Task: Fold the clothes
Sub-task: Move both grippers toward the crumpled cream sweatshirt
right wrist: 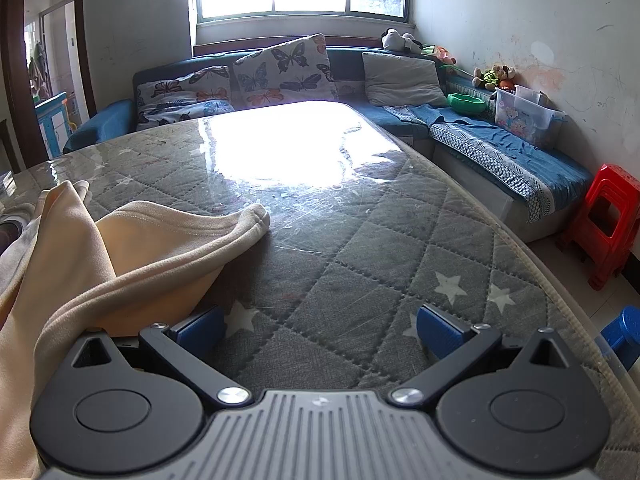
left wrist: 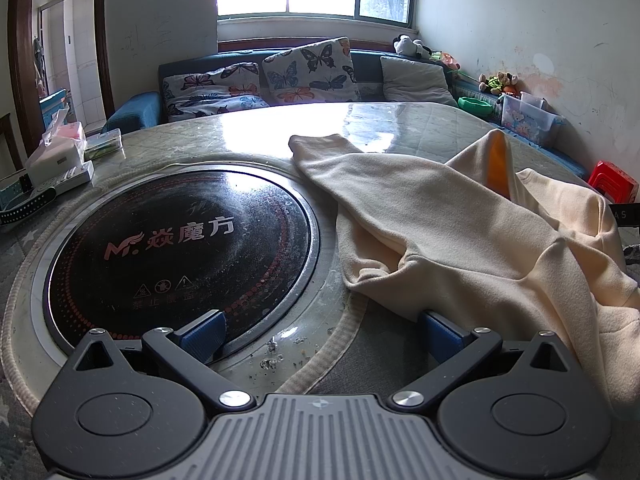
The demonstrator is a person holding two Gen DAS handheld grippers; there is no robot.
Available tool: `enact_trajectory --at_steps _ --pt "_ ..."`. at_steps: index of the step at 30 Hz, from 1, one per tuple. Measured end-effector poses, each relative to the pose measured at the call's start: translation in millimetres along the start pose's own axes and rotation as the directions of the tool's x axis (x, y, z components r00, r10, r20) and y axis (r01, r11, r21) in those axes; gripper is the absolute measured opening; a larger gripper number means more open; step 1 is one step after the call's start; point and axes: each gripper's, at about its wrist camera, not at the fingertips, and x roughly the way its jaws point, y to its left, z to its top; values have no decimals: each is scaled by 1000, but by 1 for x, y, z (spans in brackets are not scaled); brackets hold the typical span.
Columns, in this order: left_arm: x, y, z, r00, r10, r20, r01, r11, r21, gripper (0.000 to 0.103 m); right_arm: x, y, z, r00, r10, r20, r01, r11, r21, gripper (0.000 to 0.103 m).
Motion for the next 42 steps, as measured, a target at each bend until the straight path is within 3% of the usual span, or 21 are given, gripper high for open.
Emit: enact_trajectory --at_steps 14,29,42 --pt "-18 -9 -3 1000 23 -21 -24 999 -26 103 -47 -2 -19 997 61 42 -59 997 -53 103" --pt "-41 -31 -11 999 40 -27 -40 999 -2 103 -115 5 -36 981 124 150 -110 989 -99 103" --pt "-60 -47 -17 999 45 -26 -44 999 12 103 -139 20 -45 970 195 143 -171 971 -165 103"
